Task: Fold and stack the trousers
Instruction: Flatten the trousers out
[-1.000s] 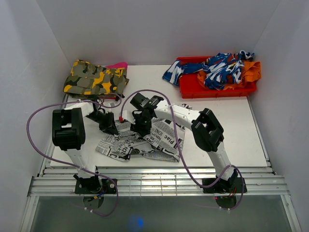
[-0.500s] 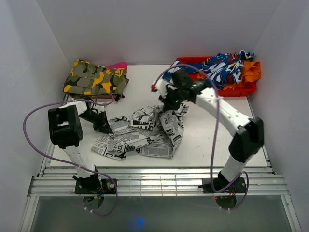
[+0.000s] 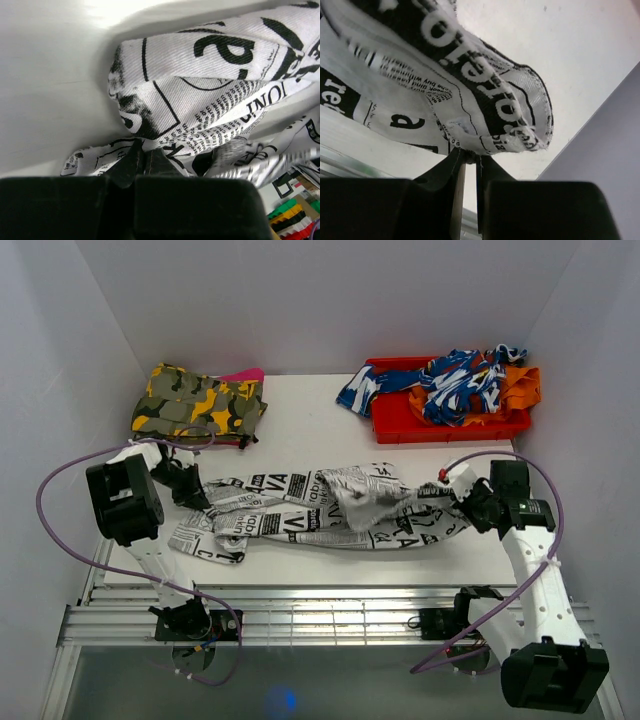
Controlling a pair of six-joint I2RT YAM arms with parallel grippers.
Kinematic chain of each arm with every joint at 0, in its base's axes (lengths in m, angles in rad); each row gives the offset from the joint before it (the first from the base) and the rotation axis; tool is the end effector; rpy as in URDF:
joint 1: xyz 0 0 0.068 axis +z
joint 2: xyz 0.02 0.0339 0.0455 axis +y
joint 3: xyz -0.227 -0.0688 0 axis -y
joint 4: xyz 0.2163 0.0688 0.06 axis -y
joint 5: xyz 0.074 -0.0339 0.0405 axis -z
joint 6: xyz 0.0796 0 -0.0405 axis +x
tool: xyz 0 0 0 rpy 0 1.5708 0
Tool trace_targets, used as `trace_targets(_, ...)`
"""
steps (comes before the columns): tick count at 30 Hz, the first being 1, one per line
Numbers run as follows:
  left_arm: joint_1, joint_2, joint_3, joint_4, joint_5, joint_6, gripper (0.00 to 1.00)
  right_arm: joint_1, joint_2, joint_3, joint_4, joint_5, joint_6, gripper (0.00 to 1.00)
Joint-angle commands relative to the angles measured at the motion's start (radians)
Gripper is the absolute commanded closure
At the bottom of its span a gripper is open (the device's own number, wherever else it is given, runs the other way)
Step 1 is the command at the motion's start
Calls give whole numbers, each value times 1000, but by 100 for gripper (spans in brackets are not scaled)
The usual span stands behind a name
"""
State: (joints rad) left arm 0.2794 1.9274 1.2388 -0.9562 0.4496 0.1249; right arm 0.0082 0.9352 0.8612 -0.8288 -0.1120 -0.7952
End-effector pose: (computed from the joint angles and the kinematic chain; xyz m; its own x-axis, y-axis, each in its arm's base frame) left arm 0.2918 0.0477 0.0898 -0.9859 -0.1661 0.0194 -0.1577 0.8844 -0.4393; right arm 0.2001 0.0105 0.2198 -0.4944 -0.7136 -0.4963 -0.6147 0.6907 -0.3808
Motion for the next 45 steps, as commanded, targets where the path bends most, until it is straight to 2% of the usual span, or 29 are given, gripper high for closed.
trace_targets(1, 55, 31, 45, 74, -189, 59, 100, -69, -101, -91, -44, 74, -170, 92)
trace_targets(7, 75, 51, 114, 53, -229, 81, 100, -135, -196, -258, -89, 156, -277, 92)
trace_targets(8, 76, 48, 119, 53, -232, 87, 100, -136, -193, -261, -102, 159, -283, 89)
trace_targets(9, 76, 44, 122, 51, -224, 96, 100, -137, -190, -255, -111, 155, -283, 76)
trace_targets(10, 76, 39, 125, 48, -216, 104, 100, -139, -185, -239, -124, 123, -286, 40)
trace_targets(11, 76, 33, 126, 47, -210, 105, 100, -139, -174, -182, -130, 91, -282, 23)
trace_targets(12, 76, 21, 126, 39, -183, 122, 100, -139, -164, -144, -154, 60, -277, 9)
trace_targets(13, 76, 13, 126, 36, -164, 130, 99, -139, -147, -101, -174, -10, -276, 2)
trace_targets(16, 75, -21, 119, 24, -120, 142, 92, -139, -34, 100, -257, -112, -254, 2)
trace_targets(17, 75, -27, 114, 24, -120, 142, 87, -139, 41, 157, -280, -188, -222, 2)
trace_targets(18, 75, -33, 111, 19, -118, 142, 86, -137, 83, 276, -303, -231, -202, 2)
trace_targets(19, 76, -39, 110, 16, -114, 147, 85, -120, 121, 330, -347, -314, -181, 7)
trace_targets(21, 75, -44, 97, 14, -120, 145, 83, -49, 213, 432, -352, -348, -87, 12)
trace_targets(22, 75, -45, 93, 14, -124, 148, 83, 93, 230, 440, -339, -321, -46, 15)
trace_targets(24, 75, -44, 80, 17, -130, 144, 81, 241, 254, 420, -265, -279, 46, 15)
trace_targets(25, 75, -45, 76, 19, -131, 142, 80, 371, 257, 383, -232, -243, 82, 15)
trace_targets(27, 75, -45, 67, 19, -129, 133, 79, 528, 293, 369, -191, -238, 169, 15)
trace_targets(30, 75, -51, 54, 20, -126, 124, 76, 608, 324, 352, -152, -258, 218, 8)
trace_targets(33, 75, -61, 25, 37, -126, 113, 73, 760, 353, 328, -130, -252, 284, 4)
trace_targets(35, 75, -65, 4, 42, -124, 107, 72, 798, 378, 325, -104, -294, 321, 2)
trace_targets(37, 75, -73, -12, 56, -120, 96, 71, 852, 407, 322, -61, -305, 361, 4)
trace_targets(40, 75, -82, -28, 65, -100, 82, 71, 866, 467, 320, -12, -319, 428, 9)
trace_targets(45, 75, -120, -88, 109, -77, 64, 71, 901, 554, 334, 13, -278, 539, 11)
